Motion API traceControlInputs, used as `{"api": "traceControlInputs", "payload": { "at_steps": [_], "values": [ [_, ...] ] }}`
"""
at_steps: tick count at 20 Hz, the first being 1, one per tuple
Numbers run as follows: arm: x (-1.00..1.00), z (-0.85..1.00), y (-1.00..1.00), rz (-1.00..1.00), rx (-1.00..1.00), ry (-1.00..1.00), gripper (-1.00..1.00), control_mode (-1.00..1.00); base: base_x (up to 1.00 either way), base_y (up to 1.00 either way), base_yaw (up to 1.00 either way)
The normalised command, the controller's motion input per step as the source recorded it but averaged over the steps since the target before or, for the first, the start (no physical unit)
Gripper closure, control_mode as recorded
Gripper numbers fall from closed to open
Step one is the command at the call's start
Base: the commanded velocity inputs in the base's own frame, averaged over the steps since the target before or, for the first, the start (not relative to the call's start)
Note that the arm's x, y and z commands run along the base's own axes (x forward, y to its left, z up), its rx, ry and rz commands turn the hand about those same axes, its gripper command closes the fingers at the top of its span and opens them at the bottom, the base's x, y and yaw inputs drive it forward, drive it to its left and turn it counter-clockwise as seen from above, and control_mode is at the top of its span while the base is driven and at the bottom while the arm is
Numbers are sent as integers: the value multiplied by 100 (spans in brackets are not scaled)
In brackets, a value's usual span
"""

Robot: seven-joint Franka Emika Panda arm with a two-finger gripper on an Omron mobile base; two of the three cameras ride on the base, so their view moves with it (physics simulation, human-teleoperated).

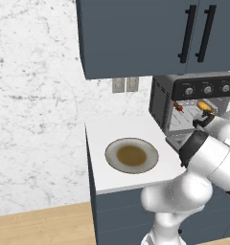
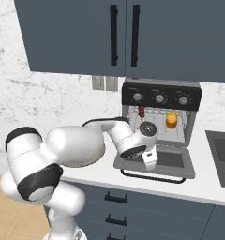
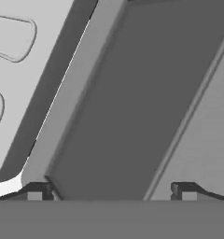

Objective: Pick up the kebab skewer and baguette bread, and place them inside the toaster oven. Close the toaster oven door and start by setting the timer.

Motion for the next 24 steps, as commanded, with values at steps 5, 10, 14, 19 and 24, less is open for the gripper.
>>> {"api": "traceControlInputs", "payload": {
  "at_steps": [5, 10, 14, 19, 24],
  "values": [
    [-100, 18, 1, 46, -8, 0, -100, -100, 0, 0, 0],
    [-81, 3, 14, 44, -13, 4, -100, -100, 0, 0, 0],
    [-17, -5, 35, 31, -18, 18, -100, -100, 0, 0, 0],
    [0, -22, 11, 24, -12, 15, -100, -100, 0, 0, 0],
    [-1, -29, -1, 19, -6, 2, -100, -100, 0, 0, 0]
  ]
}}
